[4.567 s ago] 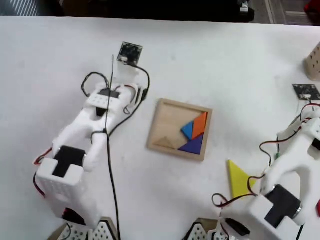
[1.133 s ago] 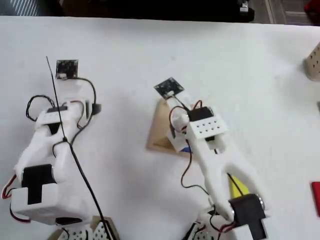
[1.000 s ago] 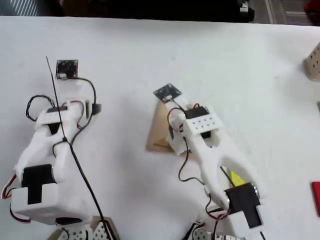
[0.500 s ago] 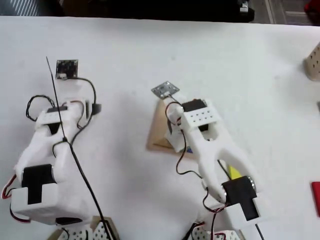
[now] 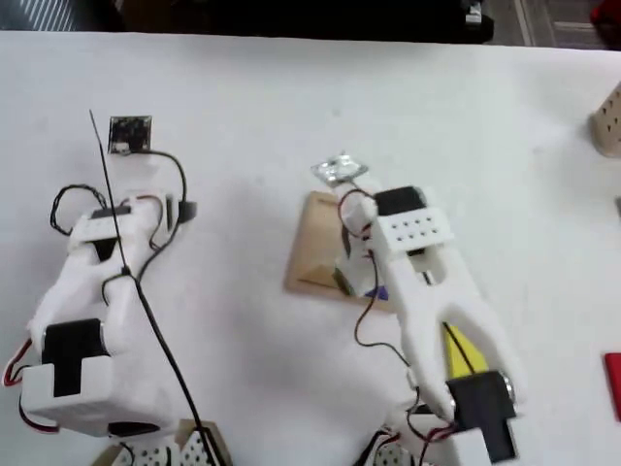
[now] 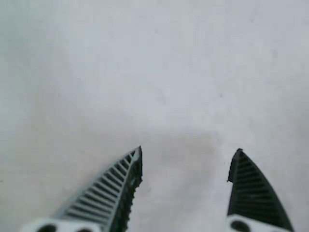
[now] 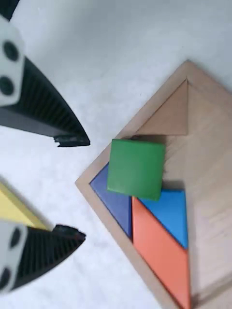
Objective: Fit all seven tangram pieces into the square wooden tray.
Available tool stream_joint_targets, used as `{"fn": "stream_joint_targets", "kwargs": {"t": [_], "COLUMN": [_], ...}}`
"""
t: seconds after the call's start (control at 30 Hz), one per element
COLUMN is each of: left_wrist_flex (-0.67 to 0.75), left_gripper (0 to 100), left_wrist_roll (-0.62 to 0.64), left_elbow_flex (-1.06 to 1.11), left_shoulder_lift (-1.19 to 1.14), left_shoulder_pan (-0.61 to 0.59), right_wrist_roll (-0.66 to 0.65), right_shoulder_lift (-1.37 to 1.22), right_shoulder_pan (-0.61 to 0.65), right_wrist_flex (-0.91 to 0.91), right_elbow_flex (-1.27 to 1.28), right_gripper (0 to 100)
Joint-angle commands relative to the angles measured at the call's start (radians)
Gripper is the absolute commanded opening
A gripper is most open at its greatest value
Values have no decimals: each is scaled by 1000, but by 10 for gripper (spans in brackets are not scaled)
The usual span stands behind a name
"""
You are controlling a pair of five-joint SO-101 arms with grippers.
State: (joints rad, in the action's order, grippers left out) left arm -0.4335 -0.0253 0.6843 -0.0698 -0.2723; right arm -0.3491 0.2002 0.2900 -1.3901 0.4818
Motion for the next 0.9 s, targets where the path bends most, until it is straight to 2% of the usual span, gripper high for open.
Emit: {"fn": "stream_joint_targets", "kwargs": {"t": [0.0,0.13,0.37,0.5,0.57,0.7,0.77,0.87], "left_wrist_flex": [25,25,17,9,-37,-118,-153,-198], "left_gripper": [294,294,294,282,216,10,49,32], "left_wrist_roll": [-32,-31,-28,-25,-25,2,51,164], "left_elbow_flex": [-5,-5,-3,-3,-12,-43,-51,-109], "left_shoulder_lift": [54,54,53,53,61,90,127,183], "left_shoulder_pan": [-5,-5,18,62,113,257,337,470], "right_wrist_roll": [12,12,115,126,126,175,181,183], "right_shoulder_lift": [105,133,140,140,140,140,136,133], "right_shoulder_pan": [-74,-133,-206,-249,-269,-297,-298,-300], "right_wrist_flex": [33,163,443,504,504,518,518,518], "right_elbow_flex": [51,181,381,396,390,390,390,390], "right_gripper": [115,12,18,18,18,18,18,18]}}
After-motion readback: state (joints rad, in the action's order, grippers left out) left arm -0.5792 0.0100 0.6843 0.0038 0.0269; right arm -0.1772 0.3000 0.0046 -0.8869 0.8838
